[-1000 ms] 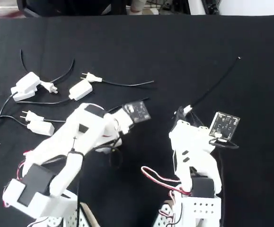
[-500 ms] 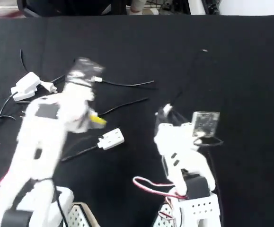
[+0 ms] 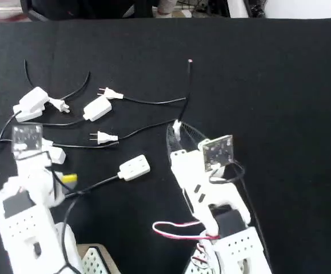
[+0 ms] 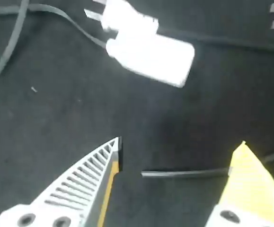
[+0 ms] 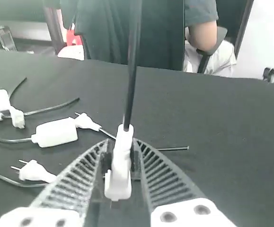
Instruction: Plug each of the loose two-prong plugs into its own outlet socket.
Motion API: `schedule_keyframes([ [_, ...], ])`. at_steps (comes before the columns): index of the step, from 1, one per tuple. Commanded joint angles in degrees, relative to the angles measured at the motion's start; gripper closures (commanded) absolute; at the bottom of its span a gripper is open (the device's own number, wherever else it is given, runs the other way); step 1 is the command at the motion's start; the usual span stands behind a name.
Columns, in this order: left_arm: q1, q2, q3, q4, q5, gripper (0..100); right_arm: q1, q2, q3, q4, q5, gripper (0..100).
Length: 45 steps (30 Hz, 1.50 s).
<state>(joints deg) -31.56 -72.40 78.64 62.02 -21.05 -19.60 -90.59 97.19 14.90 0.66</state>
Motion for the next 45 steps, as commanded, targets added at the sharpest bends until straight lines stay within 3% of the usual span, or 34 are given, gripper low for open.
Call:
schedule_keyframes([
  [1, -0.8, -7.7, 2.3, 1.1, -0.6, 65, -0.6, 13.5, -0.9, -13.5, 1.3, 98.6],
  [6, -0.8, -17.4, 5.1, 5.7, -0.6, 65, 1.9, 41.0, -17.4, -17.9, -7.9, 98.6],
  [11, -0.9, -25.7, 9.1, 7.8, -0.7, 65, -1.7, 64.0, -28.6, -24.2, -8.6, 98.6],
  [18, -0.9, -31.9, 11.3, 10.5, -0.8, 65, -5.8, 76.1, -22.2, -51.3, 5.1, 98.6],
  [27, -0.7, -31.7, 11.6, 10.7, -3.4, 65, -12.6, 80.5, -6.3, -78.0, 10.8, 98.6],
  [32, -0.7, -31.7, 11.9, 10.6, -3.4, 65, -12.8, 79.9, -1.1, -82.7, 9.8, 98.6],
  [45, -0.5, -31.7, 12.2, 10.5, -3.5, 65, -16.9, 79.9, -1.1, -77.4, 5.7, 98.6],
])
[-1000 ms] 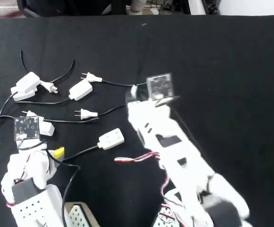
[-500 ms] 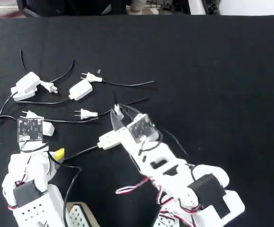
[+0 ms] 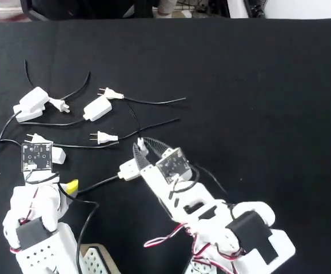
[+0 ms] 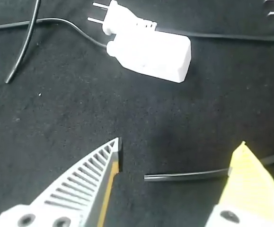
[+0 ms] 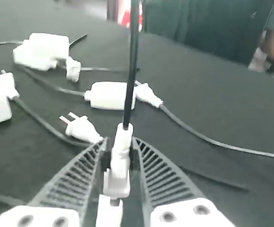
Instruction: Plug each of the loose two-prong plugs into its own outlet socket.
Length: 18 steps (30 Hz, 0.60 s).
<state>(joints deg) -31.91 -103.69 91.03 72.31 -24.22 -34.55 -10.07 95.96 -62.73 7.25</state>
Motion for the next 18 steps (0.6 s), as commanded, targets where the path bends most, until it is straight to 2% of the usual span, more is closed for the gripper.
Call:
schedule_keyframes([
  [1, -0.1, -0.4, -0.2, 0.3, -0.4, 65, -2.3, -0.7, 0.1, 0.2, -0.9, 98.6],
  [10, 0.0, -0.4, 0.7, -1.5, -0.4, 65, 1.5, -4.0, 0.1, -0.9, -0.9, 98.6],
  [14, 1.1, -0.4, 0.9, -1.4, -0.4, 65, 1.6, -9.1, 0.0, 3.8, -0.9, 98.6],
  [18, 2.2, -0.4, 1.0, -1.3, -0.4, 65, 1.7, -17.6, -0.1, 13.0, -1.1, 98.6],
])
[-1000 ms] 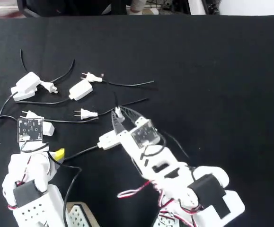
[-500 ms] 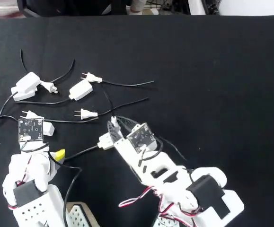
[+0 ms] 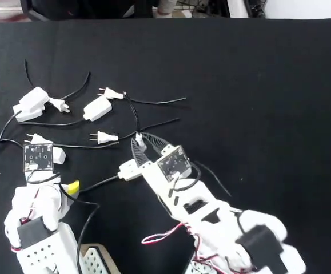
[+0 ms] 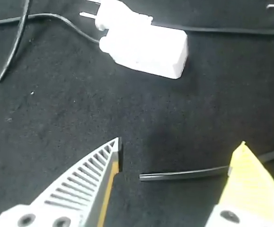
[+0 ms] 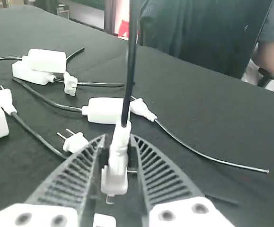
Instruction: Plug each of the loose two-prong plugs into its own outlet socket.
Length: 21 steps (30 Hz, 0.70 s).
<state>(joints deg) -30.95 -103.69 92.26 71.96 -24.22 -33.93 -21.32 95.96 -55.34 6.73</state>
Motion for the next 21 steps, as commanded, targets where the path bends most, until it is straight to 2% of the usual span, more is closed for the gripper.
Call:
schedule_keyframes([
  [1, 1.2, -0.4, -0.2, -1.0, -0.4, 65, 1.1, -9.0, -0.1, 8.9, -2.0, 98.6],
  [6, 1.2, -0.3, -0.2, -1.0, -0.4, 65, 0.6, -22.4, -0.1, 28.0, -5.5, 98.6],
  [10, 1.2, -0.2, -0.2, -0.9, -0.4, 65, -2.2, -27.8, -0.1, 38.1, -10.5, 98.6],
  [12, 1.2, -0.2, -0.2, -0.9, -0.4, 65, -3.2, -27.4, -0.1, 39.4, -11.7, 98.6],
  [16, 1.2, -0.1, -0.2, -0.9, -0.4, 65, -0.3, -24.5, -0.1, 38.9, -12.0, 98.6],
  [21, 1.2, -0.1, -0.2, -0.8, -0.4, 65, 0.7, -17.6, -0.2, 31.3, -12.9, 98.6],
])
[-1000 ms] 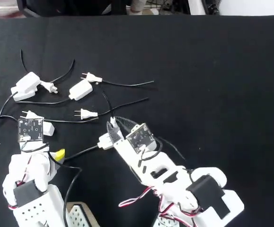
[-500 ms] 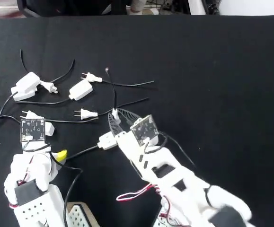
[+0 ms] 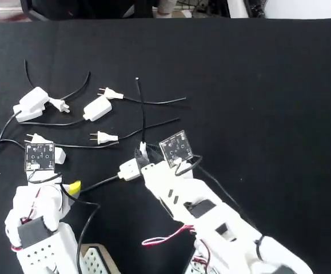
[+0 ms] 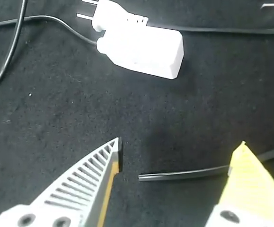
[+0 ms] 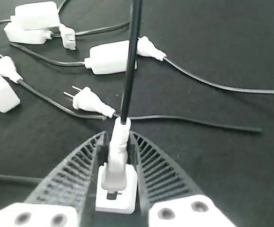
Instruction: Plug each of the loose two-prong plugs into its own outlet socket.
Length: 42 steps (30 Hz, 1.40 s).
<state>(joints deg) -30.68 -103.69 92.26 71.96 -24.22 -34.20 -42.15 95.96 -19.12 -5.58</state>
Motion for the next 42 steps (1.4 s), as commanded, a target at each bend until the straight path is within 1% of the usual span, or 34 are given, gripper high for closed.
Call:
schedule_keyframes([
  [1, 0.9, -0.3, -0.3, -0.3, -0.5, 65, 0.9, 5.1, -0.2, -7.0, -0.6, 98.6],
  [4, 0.9, -0.4, -0.6, 0.7, -2.5, 65, 0.9, 11.6, -0.4, -14.2, -0.4, 98.6],
  [6, 0.9, -0.4, -0.6, 0.7, -2.5, 65, 0.9, 15.9, -0.4, -19.3, 1.5, 98.6],
  [9, 0.9, -0.4, -0.5, 0.7, -2.6, 65, 0.9, 20.3, -0.3, -24.6, 3.1, 98.6],
  [11, 0.9, -0.4, -0.5, 0.7, -2.7, 65, 0.9, 21.8, -0.3, -26.1, 4.1, 98.6],
  [21, 0.9, -0.4, -0.4, 0.7, -2.7, 65, 1.7, 22.7, -0.2, -26.2, 6.1, 98.6],
  [25, 0.9, -0.4, -0.4, 0.7, -2.7, 65, 6.3, 22.7, -0.2, -26.0, 7.2, 98.6],
  [28, 0.9, -0.4, -0.5, 0.7, -2.7, 65, 5.0, 22.7, -0.2, -25.9, 7.2, 98.6],
  [32, 0.9, -0.4, -0.5, 0.7, -2.7, 65, 5.4, 22.7, -0.2, -26.0, 7.6, 98.6],
  [38, 0.9, -0.4, -0.5, 0.8, -2.7, 65, 11.1, 24.6, -2.0, -26.3, 12.2, 98.6],
  [42, 1.0, -0.4, -0.8, 2.2, -2.7, 65, 11.9, 29.8, -6.9, -26.5, 13.2, 98.6],
])
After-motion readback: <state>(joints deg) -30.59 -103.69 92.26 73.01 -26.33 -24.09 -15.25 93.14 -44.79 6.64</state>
